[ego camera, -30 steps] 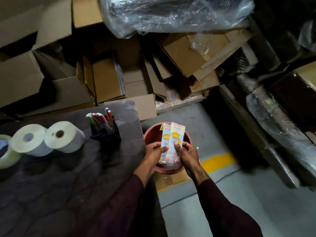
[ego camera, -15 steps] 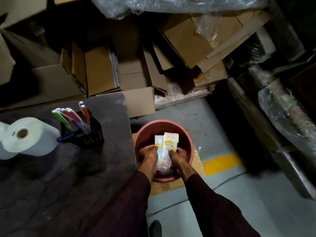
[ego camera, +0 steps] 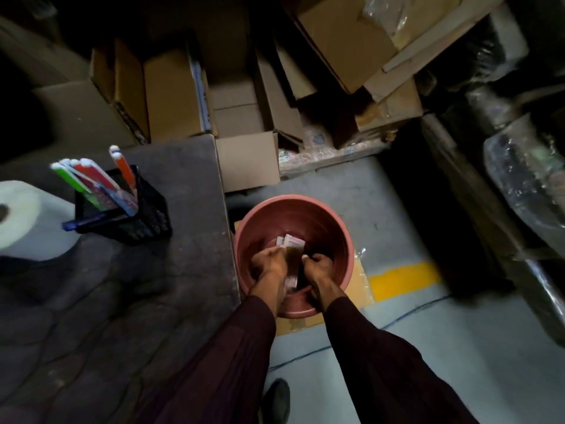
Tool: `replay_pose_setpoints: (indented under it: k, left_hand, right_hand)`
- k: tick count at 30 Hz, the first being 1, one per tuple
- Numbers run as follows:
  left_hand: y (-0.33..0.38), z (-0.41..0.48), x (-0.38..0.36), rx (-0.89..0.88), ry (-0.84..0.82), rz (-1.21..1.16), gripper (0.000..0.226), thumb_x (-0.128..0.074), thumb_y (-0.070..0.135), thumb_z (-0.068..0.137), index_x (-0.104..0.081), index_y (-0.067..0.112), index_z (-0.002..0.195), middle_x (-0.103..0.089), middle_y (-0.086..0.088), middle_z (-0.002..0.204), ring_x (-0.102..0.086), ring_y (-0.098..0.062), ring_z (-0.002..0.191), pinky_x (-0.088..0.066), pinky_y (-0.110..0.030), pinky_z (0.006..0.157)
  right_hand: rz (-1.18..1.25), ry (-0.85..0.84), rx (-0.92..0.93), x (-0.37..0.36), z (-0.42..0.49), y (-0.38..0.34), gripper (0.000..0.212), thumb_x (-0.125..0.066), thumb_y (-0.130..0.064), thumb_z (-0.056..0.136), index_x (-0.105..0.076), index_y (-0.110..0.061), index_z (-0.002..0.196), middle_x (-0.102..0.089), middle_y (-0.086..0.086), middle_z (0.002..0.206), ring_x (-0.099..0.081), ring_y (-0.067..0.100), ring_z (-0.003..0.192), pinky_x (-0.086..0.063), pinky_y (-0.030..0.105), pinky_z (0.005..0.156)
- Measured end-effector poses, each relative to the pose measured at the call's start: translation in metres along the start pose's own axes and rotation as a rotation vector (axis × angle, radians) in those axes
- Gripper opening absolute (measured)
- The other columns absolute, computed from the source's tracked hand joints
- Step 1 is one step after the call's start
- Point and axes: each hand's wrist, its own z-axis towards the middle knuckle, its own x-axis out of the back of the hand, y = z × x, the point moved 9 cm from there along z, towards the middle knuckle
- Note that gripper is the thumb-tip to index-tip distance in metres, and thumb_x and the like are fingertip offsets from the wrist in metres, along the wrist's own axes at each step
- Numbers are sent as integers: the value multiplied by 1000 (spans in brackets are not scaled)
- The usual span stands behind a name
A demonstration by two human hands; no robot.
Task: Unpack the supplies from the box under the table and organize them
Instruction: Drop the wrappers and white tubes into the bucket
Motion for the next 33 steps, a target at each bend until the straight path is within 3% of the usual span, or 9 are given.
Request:
replay_pose_setpoints:
  k: [4,7,10,15,19,22,25,28,33]
  left_hand:
    - [44,-69,1,-128,-117,-31,30,-57,1,90,-57,16,65,-59,5,53,-57,-9,49,-46,-16,51]
    - [77,-138,31,-259,-212,-12,33,-62,0,88,-63,17,60,-63,0,55,-59,-19,55,-49,-22,54]
    - [90,-176,102,-350,-211,-27,13,-70,10,86,-72,19,77,-70,-10,83,-63,-24,77,-51,-34,72]
    - [97,-199,274,-397,-10,-218,4,-70,12,87,-70,14,91,-70,-3,80,-68,-11,71,-52,-24,63]
    - [106,-205,412,-541,236,-121,15,-75,7,82,-69,16,92,-71,-6,83,-63,1,67,-51,-18,67]
    - [96,-210,505,-593,336,-30,25,-79,11,78,-69,16,101,-73,-6,95,-68,-7,84,-53,-20,81]
    - [82,-214,583,-641,438,142,29,-82,22,75,-71,29,101,-73,4,101,-68,-14,98,-54,-26,85]
    - [75,-220,638,-683,483,225,28,-81,15,76,-70,25,100,-71,2,105,-67,-16,99,-51,-16,82]
    - [74,-217,678,-747,551,583,36,-76,45,73,-73,28,104,-71,7,100,-65,-14,93,-52,-34,86]
  right_hand:
    - [135,-19,162,19,-26,-17,16,-62,-25,80,-77,-28,77,-76,12,97,-71,28,92,-55,49,93]
    - [210,-56,281,27,-66,-22,24,-60,-40,73,-73,-23,84,-75,14,91,-70,39,90,-55,61,87]
    - [245,-31,356,35,-177,-71,13,-59,-22,94,-67,-21,83,-70,11,83,-66,34,80,-55,45,74]
    - [264,-206,468,-22,-296,-97,26,-45,-23,105,-64,-17,89,-59,-2,65,-51,8,50,-43,22,46]
    - [118,-351,580,-96,-373,-87,21,-48,-16,103,-66,-13,93,-67,-3,74,-60,2,63,-50,26,61]
    - [-63,-432,666,-154,-430,-67,18,-55,-15,100,-67,-24,91,-72,-15,85,-65,-3,80,-50,13,71]
    - [-214,-520,699,-207,-476,-40,13,-61,-33,96,-67,-23,91,-71,-6,88,-66,6,82,-55,28,76]
    - [-361,-577,721,-254,-521,-16,11,-67,-38,91,-65,-28,87,-70,-9,84,-66,4,78,-54,25,74]
    - [-565,-573,708,-307,-576,20,42,-74,-57,77,-56,-24,98,-65,-6,93,-63,14,87,-52,31,76]
